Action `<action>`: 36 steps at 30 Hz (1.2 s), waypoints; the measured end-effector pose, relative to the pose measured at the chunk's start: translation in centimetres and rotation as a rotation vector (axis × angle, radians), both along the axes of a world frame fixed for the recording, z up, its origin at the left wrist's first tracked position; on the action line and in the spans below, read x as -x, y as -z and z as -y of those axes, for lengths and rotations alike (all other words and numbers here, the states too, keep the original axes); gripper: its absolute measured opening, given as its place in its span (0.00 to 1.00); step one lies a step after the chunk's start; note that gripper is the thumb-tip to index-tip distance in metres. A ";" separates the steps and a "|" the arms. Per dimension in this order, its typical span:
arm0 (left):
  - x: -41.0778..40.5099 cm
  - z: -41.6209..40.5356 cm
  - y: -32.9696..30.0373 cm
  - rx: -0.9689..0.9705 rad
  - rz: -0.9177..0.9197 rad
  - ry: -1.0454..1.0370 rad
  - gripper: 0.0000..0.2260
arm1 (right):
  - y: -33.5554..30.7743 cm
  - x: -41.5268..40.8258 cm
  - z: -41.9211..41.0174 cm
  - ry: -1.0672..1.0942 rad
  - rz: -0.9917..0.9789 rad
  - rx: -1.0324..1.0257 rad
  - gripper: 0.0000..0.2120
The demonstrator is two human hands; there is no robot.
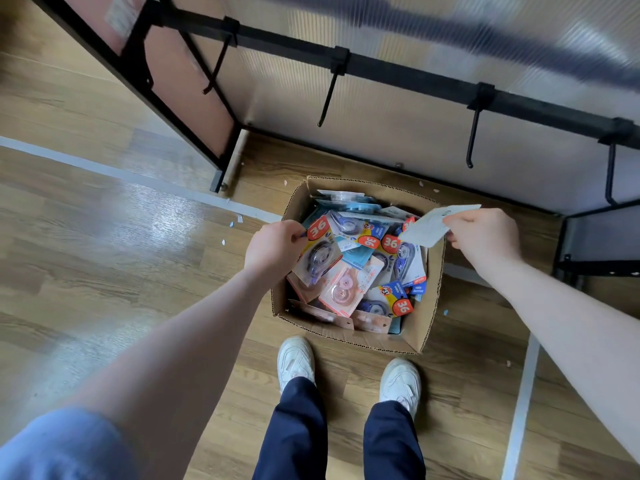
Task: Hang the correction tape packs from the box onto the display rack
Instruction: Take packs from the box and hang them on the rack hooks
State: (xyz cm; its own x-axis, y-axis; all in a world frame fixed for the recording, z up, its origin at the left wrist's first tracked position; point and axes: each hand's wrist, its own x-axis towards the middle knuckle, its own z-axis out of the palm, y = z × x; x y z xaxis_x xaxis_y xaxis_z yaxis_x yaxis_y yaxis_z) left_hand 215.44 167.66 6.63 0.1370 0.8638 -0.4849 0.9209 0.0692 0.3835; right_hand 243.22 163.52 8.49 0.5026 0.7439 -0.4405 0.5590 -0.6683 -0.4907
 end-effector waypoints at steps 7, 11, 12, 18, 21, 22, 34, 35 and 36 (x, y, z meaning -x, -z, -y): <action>0.6 -0.7 -2.7 -0.032 -0.008 0.033 0.09 | -2.7 0.3 -0.2 -0.206 0.151 -0.059 0.08; 0.8 -1.3 -4.6 -0.059 0.009 0.053 0.06 | -5.2 0.9 -0.6 -0.235 0.182 -0.100 0.06; 0.8 -1.4 -5.1 -0.065 0.018 0.057 0.07 | -5.8 0.9 -0.7 -0.249 0.206 -0.102 0.06; 0.6 -2.6 -8.9 -0.117 0.058 0.076 0.07 | -9.4 0.9 -1.6 -0.292 0.320 -0.155 0.05; 0.5 -3.1 -10.8 -0.159 0.078 0.092 0.07 | -10.8 0.6 -2.1 -0.332 0.289 -0.177 0.05; 0.4 -3.2 -11.5 -0.175 0.085 0.098 0.07 | -11.3 0.5 -2.2 -0.333 0.257 -0.179 0.04; 0.5 -4.4 -22.6 -0.301 0.056 0.143 0.09 | -22.4 0.9 -2.6 -0.509 0.328 -0.211 0.05; 0.7 -4.6 -23.7 -0.306 0.050 0.149 0.09 | -23.6 1.0 -2.6 -0.522 0.343 -0.215 0.05; 0.8 -4.7 -25.0 -0.313 0.037 0.158 0.09 | -25.0 1.1 -2.7 -0.533 0.348 -0.219 0.05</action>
State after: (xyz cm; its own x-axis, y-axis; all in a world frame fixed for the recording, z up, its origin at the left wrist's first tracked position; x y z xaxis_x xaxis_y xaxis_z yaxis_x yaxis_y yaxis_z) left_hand 214.65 172.33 31.61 0.2939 0.9364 -0.1919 0.8958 -0.1997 0.3971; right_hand 242.11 166.26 33.44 0.1274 0.9833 -0.1298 0.9351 -0.1627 -0.3147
